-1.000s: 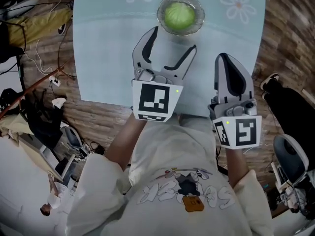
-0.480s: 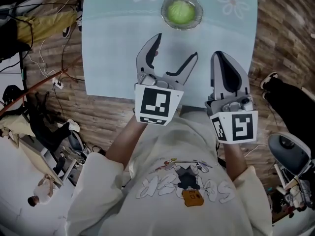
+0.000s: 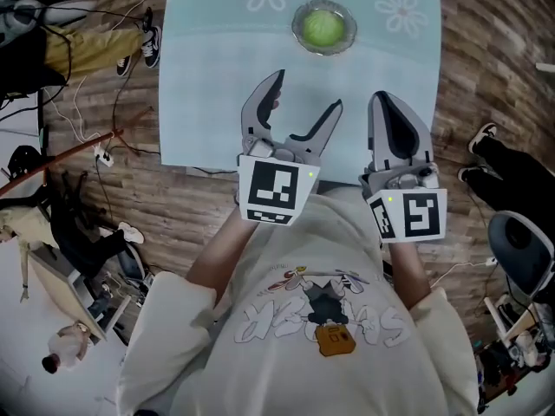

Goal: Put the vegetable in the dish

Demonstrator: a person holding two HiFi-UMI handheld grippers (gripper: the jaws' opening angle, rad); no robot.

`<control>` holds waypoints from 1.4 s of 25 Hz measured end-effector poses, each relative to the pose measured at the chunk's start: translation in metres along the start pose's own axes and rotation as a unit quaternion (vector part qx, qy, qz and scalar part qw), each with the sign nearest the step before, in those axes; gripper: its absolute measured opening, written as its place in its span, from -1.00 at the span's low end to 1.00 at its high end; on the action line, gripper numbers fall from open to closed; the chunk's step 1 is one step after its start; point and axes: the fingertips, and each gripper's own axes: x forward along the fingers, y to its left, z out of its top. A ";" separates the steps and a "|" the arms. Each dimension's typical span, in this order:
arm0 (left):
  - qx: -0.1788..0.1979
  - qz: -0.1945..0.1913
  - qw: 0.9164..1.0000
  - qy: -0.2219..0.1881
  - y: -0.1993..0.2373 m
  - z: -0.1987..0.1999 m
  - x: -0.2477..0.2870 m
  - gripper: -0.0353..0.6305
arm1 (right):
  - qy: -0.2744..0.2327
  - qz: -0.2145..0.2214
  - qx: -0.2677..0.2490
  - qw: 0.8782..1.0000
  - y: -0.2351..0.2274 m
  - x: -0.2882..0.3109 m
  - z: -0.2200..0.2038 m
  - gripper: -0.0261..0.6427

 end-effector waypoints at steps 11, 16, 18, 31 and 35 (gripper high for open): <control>0.003 -0.004 1.000 -0.018 0.004 0.005 -0.060 0.24 | -0.016 -0.021 -0.004 1.000 0.037 -0.025 0.014 -0.85; 0.009 -0.015 1.000 -0.016 0.005 0.001 -0.079 0.20 | -0.019 -0.025 -0.013 0.999 0.056 -0.031 0.015 -0.85; 0.015 -0.018 1.000 -0.013 0.003 -0.001 -0.086 0.16 | -0.023 -0.028 -0.017 0.999 0.061 -0.035 0.016 -0.85; 0.012 -0.010 1.000 0.000 0.007 -0.019 -0.105 -0.88 | -0.020 -0.039 0.004 0.999 0.064 -0.037 0.012 -0.85; -0.006 -0.013 1.000 0.000 0.018 -0.020 -0.107 -0.88 | -0.012 -0.025 0.023 0.999 0.064 -0.024 0.007 -0.85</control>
